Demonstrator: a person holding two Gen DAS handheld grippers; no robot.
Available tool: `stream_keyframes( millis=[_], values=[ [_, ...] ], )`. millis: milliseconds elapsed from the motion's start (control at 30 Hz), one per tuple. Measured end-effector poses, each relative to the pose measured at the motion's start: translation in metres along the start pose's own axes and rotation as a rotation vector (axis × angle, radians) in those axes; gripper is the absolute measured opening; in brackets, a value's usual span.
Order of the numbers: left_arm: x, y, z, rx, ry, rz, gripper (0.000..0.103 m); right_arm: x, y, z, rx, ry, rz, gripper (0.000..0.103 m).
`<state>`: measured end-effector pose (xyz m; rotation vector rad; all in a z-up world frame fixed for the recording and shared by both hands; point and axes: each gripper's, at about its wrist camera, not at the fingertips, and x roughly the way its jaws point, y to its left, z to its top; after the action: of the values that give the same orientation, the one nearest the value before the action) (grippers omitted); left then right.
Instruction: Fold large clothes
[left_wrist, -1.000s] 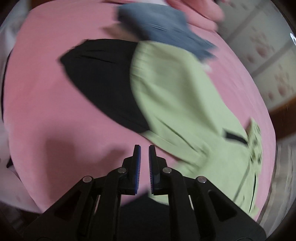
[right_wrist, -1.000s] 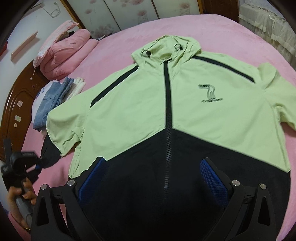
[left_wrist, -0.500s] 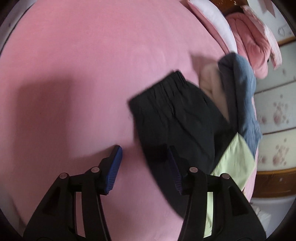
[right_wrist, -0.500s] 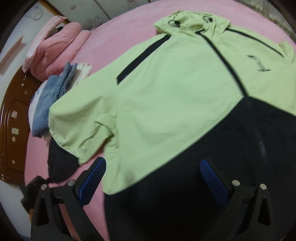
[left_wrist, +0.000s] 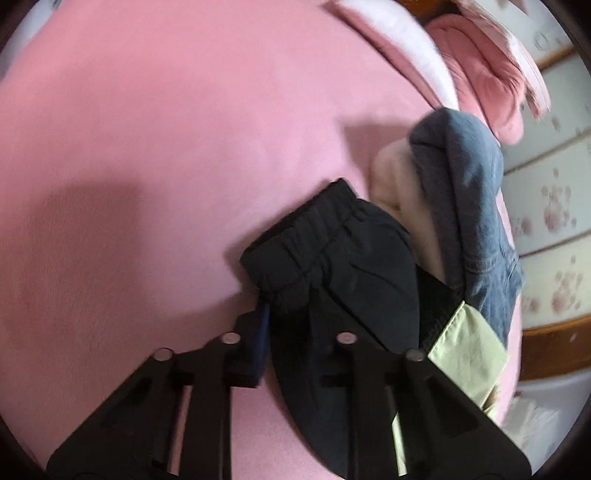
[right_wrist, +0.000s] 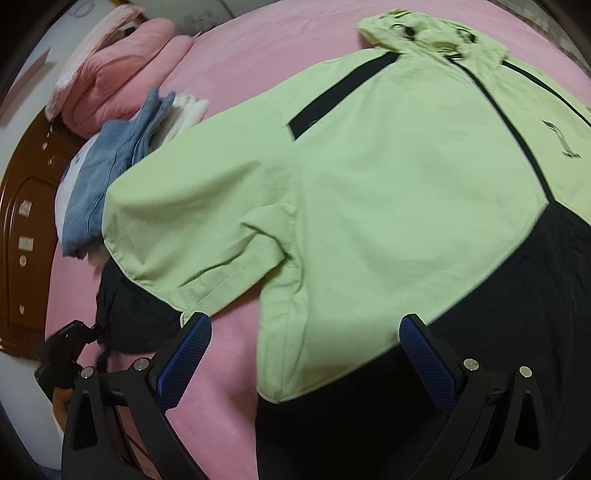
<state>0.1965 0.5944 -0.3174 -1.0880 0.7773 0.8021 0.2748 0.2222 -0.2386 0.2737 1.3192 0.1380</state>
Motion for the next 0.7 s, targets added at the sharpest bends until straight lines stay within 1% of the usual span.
stream_keyframes(
  millis=[67,100,133,233,300,333,400,467,567,633,700],
  values=[
    [-0.009,-0.012,-0.005,0.057,-0.044,0.028,0.009,0.004,0.014,0.001,-0.009,0.001,0.019,0.103],
    [-0.018,-0.022,-0.008,0.105,-0.084,0.047,0.009,0.004,0.021,0.001,-0.012,0.000,0.030,0.103],
    [-0.027,-0.029,-0.012,0.136,-0.118,0.044,0.008,0.003,0.024,0.002,-0.017,-0.002,0.042,0.103],
    [-0.067,-0.058,-0.026,0.229,-0.248,0.001,0.008,0.002,0.044,0.001,-0.047,-0.001,0.090,0.103],
    [-0.094,-0.080,-0.039,0.305,-0.313,-0.049,0.008,-0.002,0.055,0.001,-0.066,0.003,0.120,0.103],
    [-0.109,-0.095,-0.049,0.360,-0.336,-0.084,0.008,-0.006,0.061,0.002,-0.072,-0.002,0.138,0.103],
    [-0.131,-0.121,-0.069,0.456,-0.357,-0.138,0.008,-0.017,0.067,0.006,-0.076,-0.020,0.167,0.103],
    [-0.157,-0.145,-0.097,0.521,-0.378,-0.220,0.008,-0.029,0.063,0.012,-0.071,-0.043,0.183,0.103],
    [-0.178,-0.181,-0.134,0.572,-0.360,-0.328,0.007,-0.053,0.049,0.030,-0.049,-0.085,0.205,0.103],
    [-0.190,-0.206,-0.167,0.624,-0.338,-0.393,0.007,-0.072,0.036,0.044,-0.021,-0.118,0.205,0.103],
    [-0.196,-0.232,-0.197,0.681,-0.310,-0.427,0.007,-0.091,0.022,0.058,0.020,-0.155,0.204,0.103]
  ],
)
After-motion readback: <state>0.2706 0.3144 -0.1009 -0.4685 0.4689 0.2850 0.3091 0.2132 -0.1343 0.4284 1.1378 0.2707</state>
